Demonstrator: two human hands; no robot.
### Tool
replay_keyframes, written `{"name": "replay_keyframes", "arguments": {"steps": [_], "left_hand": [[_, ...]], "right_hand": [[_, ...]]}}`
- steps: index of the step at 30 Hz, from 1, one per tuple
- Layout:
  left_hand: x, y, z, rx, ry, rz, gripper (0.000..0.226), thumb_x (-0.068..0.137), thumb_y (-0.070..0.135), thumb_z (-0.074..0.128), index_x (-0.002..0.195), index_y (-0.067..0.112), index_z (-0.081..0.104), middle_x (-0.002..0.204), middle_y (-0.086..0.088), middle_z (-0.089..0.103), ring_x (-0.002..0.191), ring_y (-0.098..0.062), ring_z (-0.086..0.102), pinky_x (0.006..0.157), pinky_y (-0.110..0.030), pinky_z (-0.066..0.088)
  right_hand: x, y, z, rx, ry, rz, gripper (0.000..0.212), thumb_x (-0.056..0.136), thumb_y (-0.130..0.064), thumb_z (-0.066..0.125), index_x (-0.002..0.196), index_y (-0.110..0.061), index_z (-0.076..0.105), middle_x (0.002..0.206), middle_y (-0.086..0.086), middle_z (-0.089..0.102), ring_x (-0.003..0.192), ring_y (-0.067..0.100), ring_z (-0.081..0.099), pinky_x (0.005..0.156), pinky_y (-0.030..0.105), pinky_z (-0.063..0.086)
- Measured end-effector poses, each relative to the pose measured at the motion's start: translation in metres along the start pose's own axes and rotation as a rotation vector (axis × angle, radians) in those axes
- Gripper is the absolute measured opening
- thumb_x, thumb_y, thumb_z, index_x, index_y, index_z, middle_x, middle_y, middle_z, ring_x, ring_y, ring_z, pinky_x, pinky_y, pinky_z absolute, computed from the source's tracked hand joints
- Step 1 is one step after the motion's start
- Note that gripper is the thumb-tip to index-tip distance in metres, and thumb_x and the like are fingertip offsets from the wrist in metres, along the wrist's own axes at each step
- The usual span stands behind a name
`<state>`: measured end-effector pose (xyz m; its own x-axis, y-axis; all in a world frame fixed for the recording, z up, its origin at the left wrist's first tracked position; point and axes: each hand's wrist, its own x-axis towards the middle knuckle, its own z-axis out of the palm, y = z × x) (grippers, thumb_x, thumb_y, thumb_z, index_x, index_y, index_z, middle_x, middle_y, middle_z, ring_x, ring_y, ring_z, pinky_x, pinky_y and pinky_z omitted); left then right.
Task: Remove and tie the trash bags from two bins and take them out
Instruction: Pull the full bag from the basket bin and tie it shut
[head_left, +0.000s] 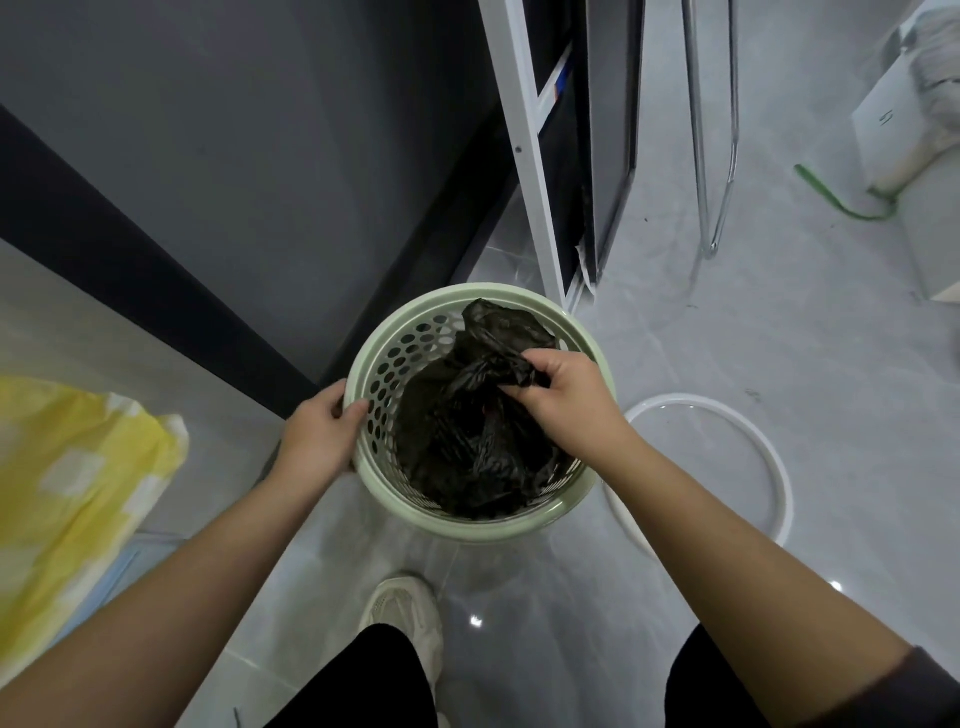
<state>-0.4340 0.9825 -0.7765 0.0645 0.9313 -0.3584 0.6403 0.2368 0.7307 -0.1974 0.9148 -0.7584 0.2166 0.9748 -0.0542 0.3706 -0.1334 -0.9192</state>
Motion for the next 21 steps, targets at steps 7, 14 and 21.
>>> {"name": "replay_keyframes", "arguments": {"steps": [7, 14, 21], "left_hand": [[0.004, 0.008, -0.001, -0.167, -0.011, -0.168, 0.023, 0.096, 0.026, 0.05, 0.08, 0.026, 0.066, 0.072, -0.01, 0.067, 0.063, -0.027, 0.064, 0.064, -0.042, 0.058], [0.012, 0.012, 0.002, -0.236, 0.015, -0.339, 0.021, 0.094, 0.025, 0.055, 0.077, 0.013, 0.058, 0.058, -0.008, 0.055, 0.044, -0.018, 0.053, 0.039, -0.027, 0.048], [0.018, 0.017, -0.006, -0.162, -0.019, -0.394, 0.022, 0.095, 0.026, 0.053, 0.088, 0.006, 0.06, 0.058, -0.012, 0.053, 0.046, -0.023, 0.052, 0.043, -0.03, 0.045]], "right_hand": [[0.009, -0.032, -0.007, 0.09, 0.043, -0.023, 0.023, 0.082, -0.012, 0.07, 0.067, -0.029, 0.069, 0.068, -0.014, 0.066, 0.074, 0.013, 0.066, 0.079, 0.041, 0.057], [0.011, -0.091, -0.029, 0.231, 0.053, -0.075, 0.022, 0.084, -0.008, 0.068, 0.066, -0.021, 0.069, 0.067, -0.005, 0.066, 0.07, 0.01, 0.063, 0.072, 0.034, 0.056], [0.001, -0.128, -0.071, 0.315, 0.136, -0.107, 0.011, 0.085, -0.006, 0.065, 0.075, -0.002, 0.067, 0.063, -0.004, 0.061, 0.059, 0.003, 0.056, 0.055, 0.017, 0.044]]}}
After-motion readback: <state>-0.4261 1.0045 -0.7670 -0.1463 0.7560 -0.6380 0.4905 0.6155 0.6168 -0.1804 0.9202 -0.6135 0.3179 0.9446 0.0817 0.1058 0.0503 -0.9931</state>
